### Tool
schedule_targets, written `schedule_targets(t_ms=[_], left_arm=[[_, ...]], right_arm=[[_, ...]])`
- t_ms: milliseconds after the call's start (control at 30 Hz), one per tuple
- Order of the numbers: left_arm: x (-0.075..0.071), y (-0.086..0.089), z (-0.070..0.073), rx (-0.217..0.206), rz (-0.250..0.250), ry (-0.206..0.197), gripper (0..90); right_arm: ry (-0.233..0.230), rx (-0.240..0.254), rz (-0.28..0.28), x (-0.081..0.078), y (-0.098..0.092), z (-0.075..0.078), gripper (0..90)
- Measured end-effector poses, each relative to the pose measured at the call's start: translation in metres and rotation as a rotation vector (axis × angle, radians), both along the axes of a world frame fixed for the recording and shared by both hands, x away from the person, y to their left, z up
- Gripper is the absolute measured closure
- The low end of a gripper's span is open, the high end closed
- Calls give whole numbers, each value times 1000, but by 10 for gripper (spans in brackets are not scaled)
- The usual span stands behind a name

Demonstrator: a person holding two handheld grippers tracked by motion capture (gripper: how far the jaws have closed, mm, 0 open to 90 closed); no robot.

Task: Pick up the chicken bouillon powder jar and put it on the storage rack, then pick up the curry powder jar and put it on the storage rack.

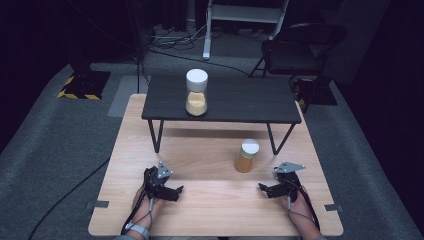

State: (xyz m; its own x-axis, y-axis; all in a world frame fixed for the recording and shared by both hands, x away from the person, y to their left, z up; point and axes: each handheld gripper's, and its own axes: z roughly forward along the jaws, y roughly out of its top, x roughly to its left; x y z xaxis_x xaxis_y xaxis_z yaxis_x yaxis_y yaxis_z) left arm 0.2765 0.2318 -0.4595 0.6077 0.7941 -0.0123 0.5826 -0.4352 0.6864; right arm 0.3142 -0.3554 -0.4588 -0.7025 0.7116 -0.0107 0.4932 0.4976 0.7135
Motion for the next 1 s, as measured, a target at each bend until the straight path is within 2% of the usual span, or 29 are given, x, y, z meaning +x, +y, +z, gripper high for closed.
schedule_targets(t_ms=[567,800,933,1000], left_arm=[[0,-1,0,0,7,2,2],[0,-1,0,-1,6,2,2],[0,-1,0,0,7,2,2],[0,-1,0,0,7,2,2]], right_arm=[[1,-1,-5,0,1,0,10],[10,7,-29,-3,1,2,19],[-30,65,-23,-10,-9,2,21],[-63,78,-17,-16,-11,2,20]])
